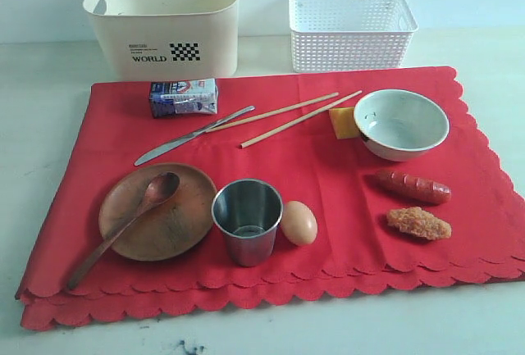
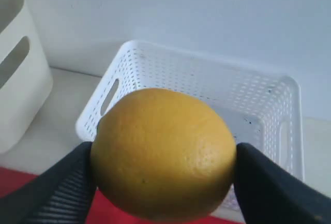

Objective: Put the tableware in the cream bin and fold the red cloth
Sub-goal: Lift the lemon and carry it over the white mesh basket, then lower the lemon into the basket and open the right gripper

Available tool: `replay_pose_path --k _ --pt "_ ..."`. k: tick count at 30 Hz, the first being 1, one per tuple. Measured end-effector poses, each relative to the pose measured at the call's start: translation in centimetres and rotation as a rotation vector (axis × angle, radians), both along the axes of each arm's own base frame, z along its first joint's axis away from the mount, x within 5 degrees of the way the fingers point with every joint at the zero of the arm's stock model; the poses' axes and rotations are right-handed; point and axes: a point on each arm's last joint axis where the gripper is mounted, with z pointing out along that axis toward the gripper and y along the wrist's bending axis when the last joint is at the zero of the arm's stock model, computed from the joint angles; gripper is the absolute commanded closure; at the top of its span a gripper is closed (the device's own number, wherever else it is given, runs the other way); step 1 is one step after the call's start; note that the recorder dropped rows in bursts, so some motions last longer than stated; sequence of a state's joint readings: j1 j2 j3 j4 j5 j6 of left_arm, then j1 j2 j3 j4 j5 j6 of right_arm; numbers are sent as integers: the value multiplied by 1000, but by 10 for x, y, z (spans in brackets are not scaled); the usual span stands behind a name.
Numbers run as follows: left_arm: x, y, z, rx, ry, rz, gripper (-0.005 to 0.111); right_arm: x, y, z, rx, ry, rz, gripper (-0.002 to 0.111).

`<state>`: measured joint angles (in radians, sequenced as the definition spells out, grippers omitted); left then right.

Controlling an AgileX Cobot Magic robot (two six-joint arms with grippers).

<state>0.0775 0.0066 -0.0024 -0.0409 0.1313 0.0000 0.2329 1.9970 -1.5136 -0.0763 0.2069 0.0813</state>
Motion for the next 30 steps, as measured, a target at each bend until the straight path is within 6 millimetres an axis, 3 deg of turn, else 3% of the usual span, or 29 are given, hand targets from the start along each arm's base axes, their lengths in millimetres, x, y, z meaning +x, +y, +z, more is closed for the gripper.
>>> replay_pose_path --k 8,14,18,30 --pt "0 0 0 0 0 0 104 45 -12 -38 36 110 -98 108" --pt "0 0 0 0 0 0 104 58 -25 -63 32 191 -146 108" --pt "0 0 0 0 0 0 104 60 -24 -65 32 191 -146 108" --pt "0 0 0 0 0 0 104 60 -24 -65 32 191 -146 75"
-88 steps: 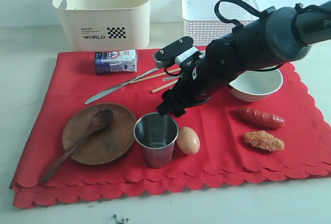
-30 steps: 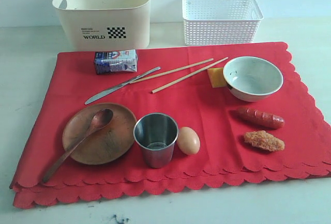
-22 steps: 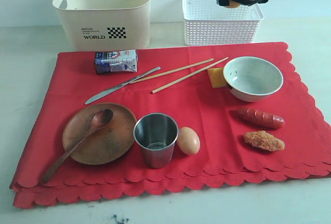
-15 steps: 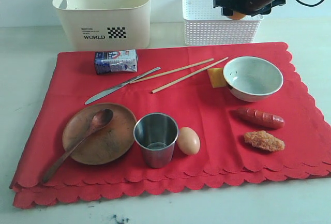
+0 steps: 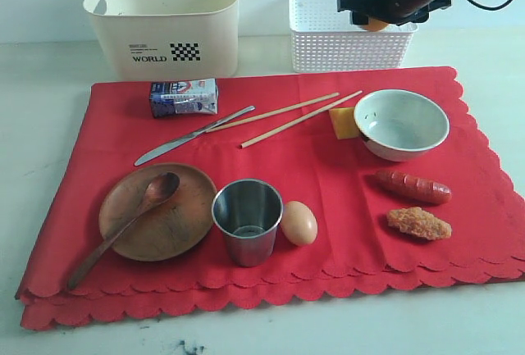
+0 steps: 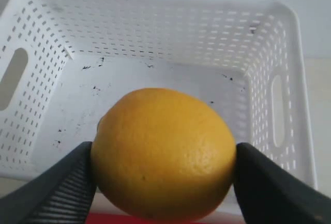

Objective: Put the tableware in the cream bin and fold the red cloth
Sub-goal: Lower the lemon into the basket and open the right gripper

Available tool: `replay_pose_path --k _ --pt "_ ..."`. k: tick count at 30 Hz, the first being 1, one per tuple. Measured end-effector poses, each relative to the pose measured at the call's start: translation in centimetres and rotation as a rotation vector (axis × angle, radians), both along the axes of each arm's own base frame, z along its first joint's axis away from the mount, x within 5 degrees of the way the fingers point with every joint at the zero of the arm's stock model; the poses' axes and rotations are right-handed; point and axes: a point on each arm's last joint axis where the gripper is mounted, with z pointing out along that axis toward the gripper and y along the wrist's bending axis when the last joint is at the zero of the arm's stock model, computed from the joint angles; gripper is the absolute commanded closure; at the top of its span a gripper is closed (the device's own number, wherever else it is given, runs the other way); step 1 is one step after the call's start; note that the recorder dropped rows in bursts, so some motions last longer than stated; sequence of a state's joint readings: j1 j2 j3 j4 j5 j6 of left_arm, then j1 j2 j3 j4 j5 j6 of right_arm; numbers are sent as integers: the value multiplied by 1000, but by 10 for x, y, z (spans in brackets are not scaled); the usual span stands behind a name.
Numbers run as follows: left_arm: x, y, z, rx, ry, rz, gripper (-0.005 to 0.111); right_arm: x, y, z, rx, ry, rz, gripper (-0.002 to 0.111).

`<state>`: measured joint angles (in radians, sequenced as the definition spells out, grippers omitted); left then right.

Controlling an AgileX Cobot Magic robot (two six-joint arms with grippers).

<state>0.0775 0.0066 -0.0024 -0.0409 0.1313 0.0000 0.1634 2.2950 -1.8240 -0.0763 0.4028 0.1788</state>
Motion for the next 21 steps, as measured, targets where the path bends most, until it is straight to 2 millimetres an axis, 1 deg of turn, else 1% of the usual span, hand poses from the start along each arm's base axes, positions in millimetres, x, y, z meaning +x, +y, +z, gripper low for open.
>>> replay_pose_path --k 4,12,14,18,20,21 --pt "0 0 0 0 0 0 104 0 0 0 0 0 0 71" --pt "0 0 0 0 0 0 104 0 0 0 0 -2 0 71" --pt "0 0 0 0 0 0 104 0 0 0 1 -4 0 65" --pt "0 0 0 0 0 0 104 0 0 0 1 -4 0 36" --pt "0 0 0 0 0 0 104 0 0 0 1 -6 0 31" --pt "0 0 0 0 0 0 104 1 0 1 3 -15 1 31"
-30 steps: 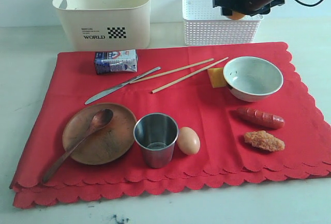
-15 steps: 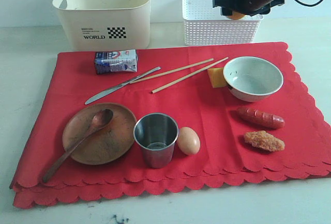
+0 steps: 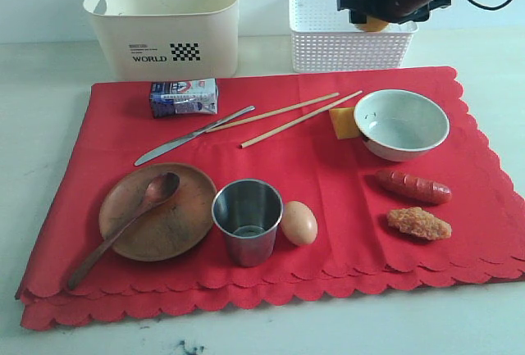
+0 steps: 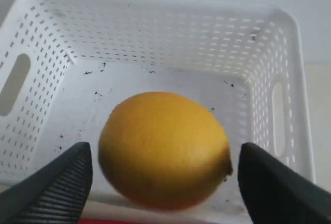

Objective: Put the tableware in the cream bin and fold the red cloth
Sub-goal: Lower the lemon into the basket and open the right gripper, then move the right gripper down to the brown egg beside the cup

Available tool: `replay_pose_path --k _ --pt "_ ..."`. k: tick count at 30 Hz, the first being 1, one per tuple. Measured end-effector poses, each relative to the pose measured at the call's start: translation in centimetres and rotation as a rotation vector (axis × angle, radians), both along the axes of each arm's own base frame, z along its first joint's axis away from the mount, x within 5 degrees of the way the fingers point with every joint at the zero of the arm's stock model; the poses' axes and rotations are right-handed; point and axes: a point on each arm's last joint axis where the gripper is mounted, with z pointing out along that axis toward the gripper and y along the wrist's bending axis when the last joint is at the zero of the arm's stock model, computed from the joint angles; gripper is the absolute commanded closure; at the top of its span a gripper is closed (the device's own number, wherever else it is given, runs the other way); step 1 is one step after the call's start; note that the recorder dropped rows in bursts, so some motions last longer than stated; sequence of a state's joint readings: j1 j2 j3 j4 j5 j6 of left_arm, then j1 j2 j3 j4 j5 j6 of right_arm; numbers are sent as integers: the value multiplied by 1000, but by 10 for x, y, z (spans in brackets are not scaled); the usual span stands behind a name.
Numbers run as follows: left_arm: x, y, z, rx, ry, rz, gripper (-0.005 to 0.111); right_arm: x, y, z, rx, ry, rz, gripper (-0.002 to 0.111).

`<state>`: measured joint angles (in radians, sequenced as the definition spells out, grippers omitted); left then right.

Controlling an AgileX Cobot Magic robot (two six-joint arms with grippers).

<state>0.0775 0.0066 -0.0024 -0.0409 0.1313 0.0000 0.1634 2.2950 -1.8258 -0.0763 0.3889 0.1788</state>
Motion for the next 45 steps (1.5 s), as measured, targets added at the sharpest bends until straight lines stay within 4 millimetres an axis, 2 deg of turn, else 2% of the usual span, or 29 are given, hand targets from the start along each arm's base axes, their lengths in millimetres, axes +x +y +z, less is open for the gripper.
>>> replay_pose_path --k 4,9,12,17,21,23,24,29,34,38,41,45 --pt "0 0 0 6 0 0 104 0 0 5 3 -17 1 31" --pt "0 0 0 6 0 0 104 -10 -2 42 -3 -22 -4 36" --pt "0 0 0 6 0 0 104 -23 -5 68 -15 14 -11 52" --pt "0 0 0 6 0 0 104 -53 -11 117 -37 73 -6 84" --pt "0 0 0 6 0 0 104 -82 -13 153 -13 70 7 101" --pt "0 0 0 6 0 0 104 -96 -14 163 2 64 18 108" --pt "0 0 0 6 0 0 104 -104 -15 166 7 64 24 108" --pt "0 0 0 6 0 0 104 -141 -17 163 48 62 35 108" --pt "0 0 0 6 0 0 104 -171 -21 149 73 31 30 108" --pt "0 0 0 6 0 0 104 -188 -21 133 101 69 38 108" --pt "0 0 0 6 0 0 104 -196 -14 119 112 103 92 108" --pt "0 0 0 6 0 -2 104 -207 13 101 140 111 191 108"
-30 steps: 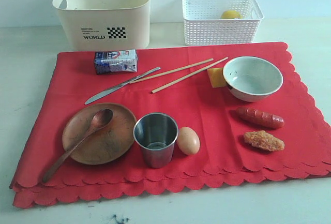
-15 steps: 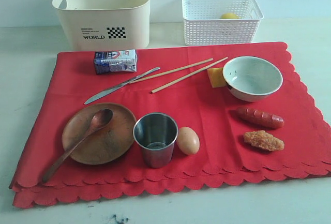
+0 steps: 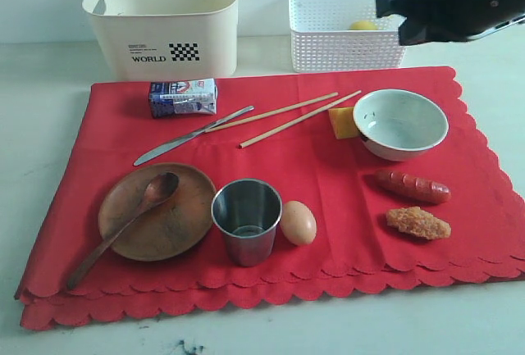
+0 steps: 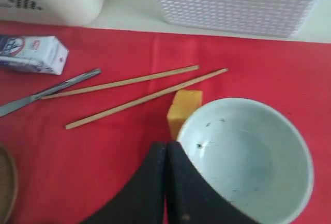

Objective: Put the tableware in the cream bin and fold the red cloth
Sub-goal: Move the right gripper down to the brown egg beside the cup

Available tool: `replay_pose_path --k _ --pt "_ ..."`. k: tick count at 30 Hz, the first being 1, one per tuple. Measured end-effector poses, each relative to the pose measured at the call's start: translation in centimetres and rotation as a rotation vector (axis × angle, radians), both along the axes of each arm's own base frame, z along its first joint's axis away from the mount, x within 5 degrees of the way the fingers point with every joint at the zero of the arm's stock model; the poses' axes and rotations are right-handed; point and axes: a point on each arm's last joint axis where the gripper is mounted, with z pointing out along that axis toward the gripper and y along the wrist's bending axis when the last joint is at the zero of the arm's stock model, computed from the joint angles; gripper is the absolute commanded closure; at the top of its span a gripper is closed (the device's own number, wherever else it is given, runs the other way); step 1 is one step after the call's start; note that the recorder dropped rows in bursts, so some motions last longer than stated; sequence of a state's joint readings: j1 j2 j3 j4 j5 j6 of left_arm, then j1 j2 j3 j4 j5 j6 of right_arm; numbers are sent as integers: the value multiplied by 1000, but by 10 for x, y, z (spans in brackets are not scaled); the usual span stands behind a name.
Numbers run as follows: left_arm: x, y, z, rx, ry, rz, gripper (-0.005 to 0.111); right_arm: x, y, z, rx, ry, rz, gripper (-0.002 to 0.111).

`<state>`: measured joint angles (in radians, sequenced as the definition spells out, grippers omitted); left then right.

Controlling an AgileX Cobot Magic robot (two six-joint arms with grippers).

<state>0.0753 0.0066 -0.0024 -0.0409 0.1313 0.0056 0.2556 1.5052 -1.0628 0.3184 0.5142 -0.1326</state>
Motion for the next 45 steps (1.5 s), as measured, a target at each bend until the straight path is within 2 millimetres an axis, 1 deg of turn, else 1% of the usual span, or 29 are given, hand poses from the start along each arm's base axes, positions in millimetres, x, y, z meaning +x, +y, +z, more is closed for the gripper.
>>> replay_pose_path --k 6,11,15,21,25,30,34,37,41,45 --pt "0 0 0 0 0 0 104 -19 42 -14 13 -30 133 108" --pt "0 0 0 0 0 0 104 -36 62 -23 -11 -22 234 108" --pt "0 0 0 0 0 0 104 -53 69 -23 -14 -41 280 108" --pt "0 0 0 0 0 0 104 -81 72 -25 -1 -103 322 108" --pt "0 0 0 0 0 0 104 -99 77 -32 -6 -92 372 108" --pt "0 0 0 0 0 0 104 -115 86 -42 -19 -64 435 108" --pt "0 0 0 0 0 0 104 -120 90 -43 -34 -57 479 108" --pt "0 0 0 0 0 0 104 -121 90 -44 -37 -54 485 107" --pt "0 0 0 0 0 0 104 -120 91 -48 -56 -44 492 97" --pt "0 0 0 0 0 0 104 -115 95 -67 -98 10 503 82"
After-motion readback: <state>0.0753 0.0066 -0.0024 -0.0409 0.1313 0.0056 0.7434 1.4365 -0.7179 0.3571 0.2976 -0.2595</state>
